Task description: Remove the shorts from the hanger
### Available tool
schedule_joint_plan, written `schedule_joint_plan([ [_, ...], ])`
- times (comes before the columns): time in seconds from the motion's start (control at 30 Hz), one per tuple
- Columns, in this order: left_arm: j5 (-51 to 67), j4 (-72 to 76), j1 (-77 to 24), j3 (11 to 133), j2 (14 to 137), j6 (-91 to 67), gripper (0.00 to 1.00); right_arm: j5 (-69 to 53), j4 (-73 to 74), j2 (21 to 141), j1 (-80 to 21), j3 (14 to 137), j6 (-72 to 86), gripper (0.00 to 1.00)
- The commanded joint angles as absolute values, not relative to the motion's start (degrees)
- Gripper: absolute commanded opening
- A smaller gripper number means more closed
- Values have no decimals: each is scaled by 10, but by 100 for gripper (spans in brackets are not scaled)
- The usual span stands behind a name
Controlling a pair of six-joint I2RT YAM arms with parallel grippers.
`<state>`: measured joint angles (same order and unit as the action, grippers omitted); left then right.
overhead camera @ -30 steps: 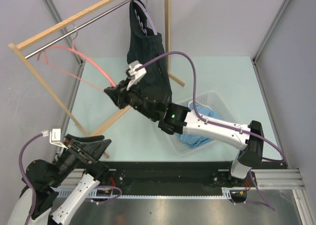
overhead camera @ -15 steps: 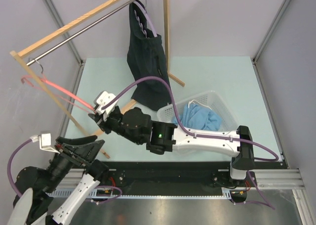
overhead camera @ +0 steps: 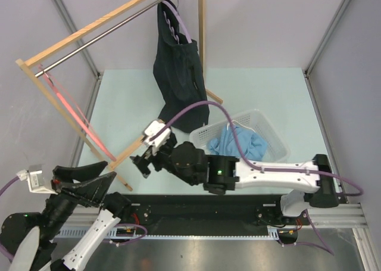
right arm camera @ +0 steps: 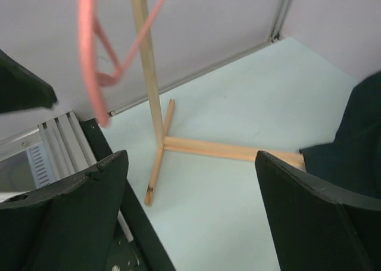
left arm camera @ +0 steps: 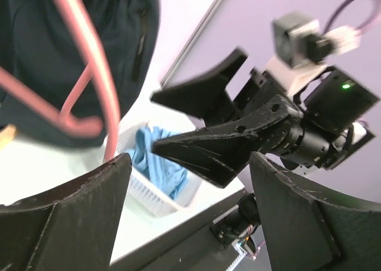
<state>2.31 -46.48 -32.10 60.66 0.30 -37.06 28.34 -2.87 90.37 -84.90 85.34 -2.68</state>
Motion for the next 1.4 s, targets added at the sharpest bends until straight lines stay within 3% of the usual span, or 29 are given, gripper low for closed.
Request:
schedule_joint_plan([
  [0.0, 60, -407, -320, 635, -26, -319, 86, 338, 53, 814, -851, 831, 71, 92],
  [0.17, 70, -396, -321, 669, 18, -293, 86, 394, 185, 788, -814, 824, 175, 93],
  [0.33, 98, -378, -320, 708, 65, -280, 86, 381, 210, 753, -742, 823, 209, 92],
  [0.53, 134, -359, -320, 767, 122, -271, 86, 335, 107, 737, -629, 823, 135, 92],
  [0.87, 167, -400, -320, 818, 153, -264, 86, 223, -140, 818, -495, 845, 39, 96],
  [1.23, 163, -429, -320, 802, 122, -287, 86, 219, -82, 1033, -463, 1109, 2, 94],
  [1.37, 162, -439, -320, 812, 121, -291, 86, 218, -37, 1089, -454, 1190, -12, 86],
])
